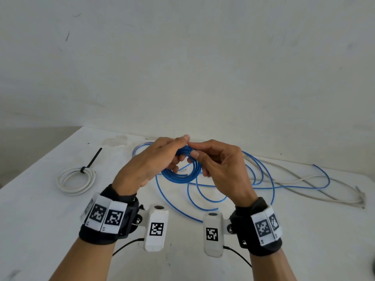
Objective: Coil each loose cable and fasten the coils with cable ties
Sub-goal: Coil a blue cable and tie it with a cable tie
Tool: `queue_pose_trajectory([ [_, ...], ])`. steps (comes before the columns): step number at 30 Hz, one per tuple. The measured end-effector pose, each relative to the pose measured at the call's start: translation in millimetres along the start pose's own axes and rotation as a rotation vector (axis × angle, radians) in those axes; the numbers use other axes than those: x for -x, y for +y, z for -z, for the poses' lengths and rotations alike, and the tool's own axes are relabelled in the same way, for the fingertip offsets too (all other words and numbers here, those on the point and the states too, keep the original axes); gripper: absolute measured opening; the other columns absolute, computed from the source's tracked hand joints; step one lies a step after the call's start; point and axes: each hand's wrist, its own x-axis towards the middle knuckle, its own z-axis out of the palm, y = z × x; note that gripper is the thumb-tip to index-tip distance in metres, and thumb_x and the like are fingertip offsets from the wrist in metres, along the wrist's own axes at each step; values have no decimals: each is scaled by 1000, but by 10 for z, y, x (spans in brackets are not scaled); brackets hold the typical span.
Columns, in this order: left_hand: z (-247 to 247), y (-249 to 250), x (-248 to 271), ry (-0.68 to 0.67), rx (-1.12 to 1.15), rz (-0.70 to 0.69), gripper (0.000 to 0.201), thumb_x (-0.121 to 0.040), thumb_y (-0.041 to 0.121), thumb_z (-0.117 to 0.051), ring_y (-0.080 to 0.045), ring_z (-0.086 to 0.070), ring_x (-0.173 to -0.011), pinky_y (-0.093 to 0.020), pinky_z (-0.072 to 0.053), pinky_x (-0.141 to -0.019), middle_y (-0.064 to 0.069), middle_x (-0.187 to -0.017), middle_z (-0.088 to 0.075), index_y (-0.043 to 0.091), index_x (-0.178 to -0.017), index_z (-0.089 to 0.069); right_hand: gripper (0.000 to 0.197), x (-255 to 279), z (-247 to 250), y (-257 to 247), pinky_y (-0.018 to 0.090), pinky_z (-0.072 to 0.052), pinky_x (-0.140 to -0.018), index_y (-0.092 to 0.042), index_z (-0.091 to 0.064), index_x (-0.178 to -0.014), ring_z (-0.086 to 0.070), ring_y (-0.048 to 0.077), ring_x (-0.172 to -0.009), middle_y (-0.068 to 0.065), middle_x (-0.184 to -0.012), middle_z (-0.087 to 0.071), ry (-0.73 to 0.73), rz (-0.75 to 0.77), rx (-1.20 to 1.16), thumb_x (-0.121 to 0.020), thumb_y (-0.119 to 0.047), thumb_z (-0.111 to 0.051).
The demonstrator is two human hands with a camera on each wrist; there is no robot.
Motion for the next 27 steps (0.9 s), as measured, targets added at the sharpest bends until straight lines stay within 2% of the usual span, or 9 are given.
queue_pose_trajectory([
  [5, -12, -29, -43, 119, 77, -27, 46, -105, 39, -47, -9, -42, -49, -34, -48, -69, 4, -59, -48, 8, -77, -67, 12, -2, -48, 7, 36, -54, -56, -27, -69, -101, -65, 28, -65, -4, -87, -78, 95, 28, 102, -92, -20, -74],
  [8, -5, -31, -44, 151, 136, -31, 45, -104, 37, -49, -11, -39, -48, -31, -48, -65, -6, -66, -43, 8, -75, -66, 20, 1, -28, 25, 28, -47, -56, -28, -70, -101, -58, 16, -65, -10, -92, -75, 99, 46, 194, -85, -28, -82],
  [10, -13, -24, -40, 151, 174, -30, 43, -104, 35, -50, -9, -37, -44, -30, -47, -63, -9, -68, -42, 8, -74, -64, 22, -4, -14, 30, 23, -48, -62, -27, -71, -103, -62, 13, -75, -12, -93, -74, 88, 59, 233, -84, -27, -83],
  [13, -59, -3, -44, 141, 214, -29, 40, -105, 31, -49, -7, -37, -40, -31, -45, -64, 3, -55, -48, 8, -75, -61, 19, -12, 14, 12, 25, -57, -76, -25, -71, -102, -70, 12, -89, -11, -95, -76, 85, 58, 198, -87, -19, -80],
  [15, -67, 4, -48, 110, 205, -23, 40, -106, 29, -47, -7, -37, -39, -32, -47, -66, 9, -47, -44, 7, -75, -59, 18, -15, 38, -2, 34, -61, -78, -23, -71, -100, -73, 13, -87, -8, -94, -77, 75, 21, 139, -87, -14, -80],
  [18, 0, -15, -33, 8, 171, -17, 45, -107, 28, -43, -12, -35, -44, -37, -57, -77, 1, -51, -39, -5, -82, -60, 21, -5, 56, 5, 43, -60, -80, -28, -72, -99, -74, 17, -82, -6, -90, -77, 54, 25, 150, -87, -11, -79],
  [20, 31, -27, -28, -34, 154, 0, 43, -108, 25, -39, -14, -32, -46, -39, -59, -85, -1, -54, -37, -7, -88, -60, 21, -5, 37, 29, 43, -60, -81, -27, -73, -100, -74, 16, -83, -8, -89, -77, 46, 29, 178, -87, -11, -79],
  [24, 18, -28, -30, -8, 47, 37, 46, -107, 32, -38, -8, -33, -40, -37, -56, -80, 7, -47, -32, 4, -75, -55, 16, 6, -4, 75, 39, -60, -81, -16, -73, -102, -74, 13, -83, -8, -90, -78, 39, 39, 206, -88, -10, -79],
  [27, 41, -44, -43, -36, 12, 38, 46, -105, 35, -42, -7, -38, -37, -41, -56, -88, 4, -52, -41, 5, -74, -57, 16, 22, -41, 76, 37, -60, -80, -16, -74, -100, -74, 13, -83, -9, -91, -78, 25, 45, 187, -87, -7, -78],
])
